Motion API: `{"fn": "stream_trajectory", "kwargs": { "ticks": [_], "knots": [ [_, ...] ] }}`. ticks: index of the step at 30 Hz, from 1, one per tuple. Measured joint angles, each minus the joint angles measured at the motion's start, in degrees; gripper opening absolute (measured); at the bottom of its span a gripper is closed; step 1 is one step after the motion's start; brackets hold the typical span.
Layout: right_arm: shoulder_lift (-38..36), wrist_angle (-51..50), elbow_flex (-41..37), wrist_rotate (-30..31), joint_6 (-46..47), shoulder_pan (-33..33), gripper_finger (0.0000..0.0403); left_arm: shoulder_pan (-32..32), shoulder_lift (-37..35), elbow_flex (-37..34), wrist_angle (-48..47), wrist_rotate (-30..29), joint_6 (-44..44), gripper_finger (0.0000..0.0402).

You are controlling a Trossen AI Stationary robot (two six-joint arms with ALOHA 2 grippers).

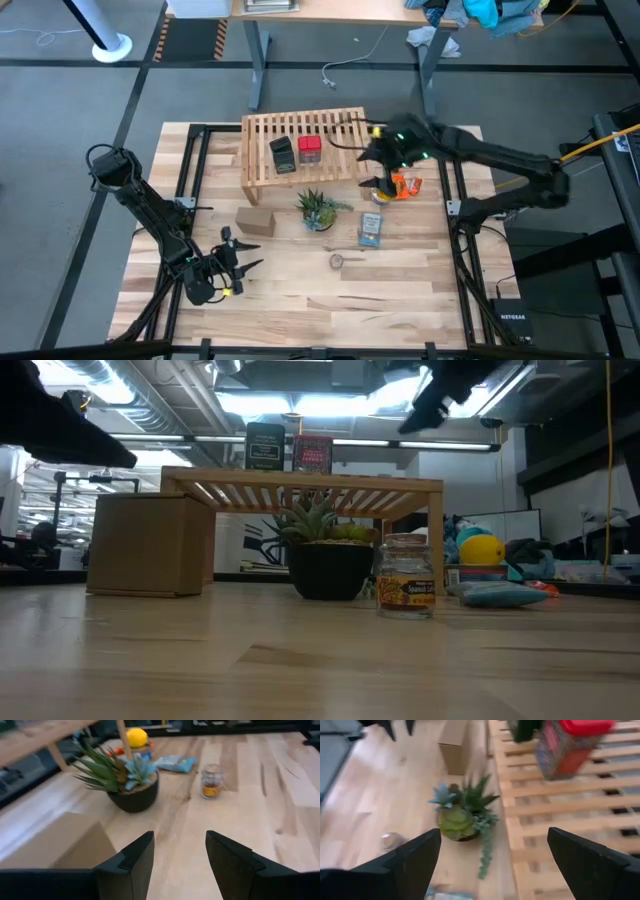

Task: Shelf spices
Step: Adjust the shelf

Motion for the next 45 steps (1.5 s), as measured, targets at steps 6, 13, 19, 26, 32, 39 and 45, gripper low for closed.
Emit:
{"fn": "stream_trajectory", "kwargs": {
  "ticks": [6,13,19,26,32,39,45],
  "knots": [
    [-12.2,18.1,-19.5,10.7,2.9,0.0,0.0374,1.3,0.0,0.0,0.0,-2.8,1.3,0.0172],
    [-16.0,27.2,-31.8,17.0,5.8,0.0,0.0374,4.8,0.0,0.0,0.4,-2.9,3.4,0.0172],
    [-16.0,29.1,-34.1,17.5,6.3,0.0,0.0374,8.1,0.0,0.0,0.4,-7.6,3.3,0.0172],
    [-15.9,29.3,-34.8,17.6,6.3,0.0,0.0374,11.9,0.0,0.0,0.2,-11.8,3.8,0.0172],
    [-15.8,32.3,-37.4,17.4,7.0,0.0,0.0374,16.5,0.0,0.0,-0.5,-13.0,4.4,0.0172],
    [-15.8,36.3,-40.8,17.0,8.4,0.0,0.0374,21.9,0.0,0.0,-5.0,-13.0,3.0,0.0145],
    [-15.8,36.3,-42.1,17.0,9.1,0.0,0.0374,24.6,0.0,0.0,-6.3,-13.0,2.9,0.0096]
  ]
}}
